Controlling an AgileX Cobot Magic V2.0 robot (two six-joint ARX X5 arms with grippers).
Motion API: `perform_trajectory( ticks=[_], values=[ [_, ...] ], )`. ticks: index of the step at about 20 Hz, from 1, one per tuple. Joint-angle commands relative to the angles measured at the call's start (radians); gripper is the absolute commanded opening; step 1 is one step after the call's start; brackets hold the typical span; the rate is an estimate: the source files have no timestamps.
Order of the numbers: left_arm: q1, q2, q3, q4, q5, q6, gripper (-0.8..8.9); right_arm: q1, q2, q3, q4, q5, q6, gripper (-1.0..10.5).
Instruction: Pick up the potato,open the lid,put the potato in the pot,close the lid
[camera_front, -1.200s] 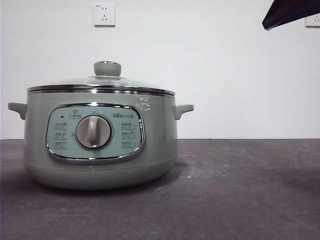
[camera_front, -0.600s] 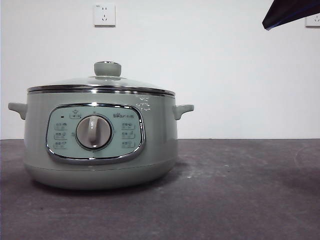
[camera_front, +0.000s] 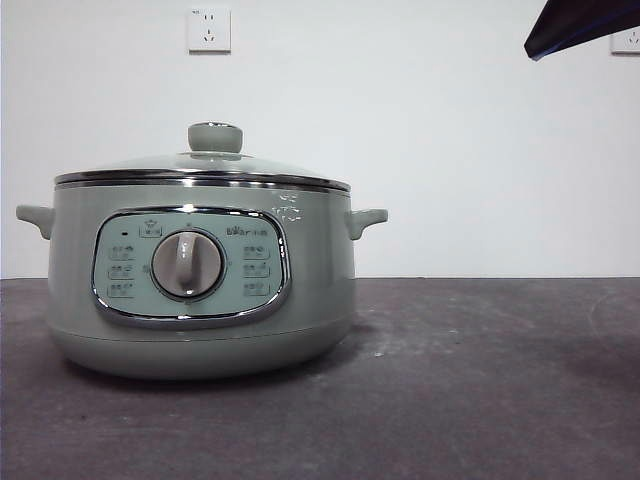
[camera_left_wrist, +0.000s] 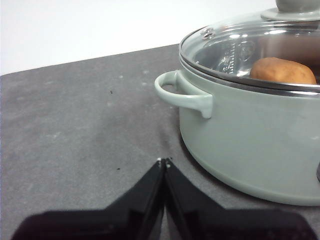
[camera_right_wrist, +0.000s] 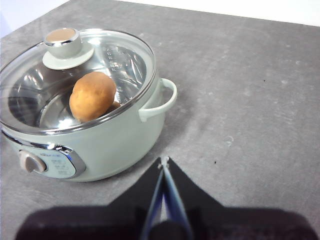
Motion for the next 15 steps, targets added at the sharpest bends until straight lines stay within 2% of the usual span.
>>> perform_trajectory(
  ticks=[1,15],
  values=[
    [0.01,-0.03,-0.032,-0.003,0.0,-0.028,-0.04,0.0,-0.002,-0.009,0.005,0.002,0.009,0.0],
    [0.014,-0.029,-0.036,-0.001,0.001,-0.045,-0.04,0.0,-0.002,-0.009,0.003,0.002,0.009,0.0]
  ],
)
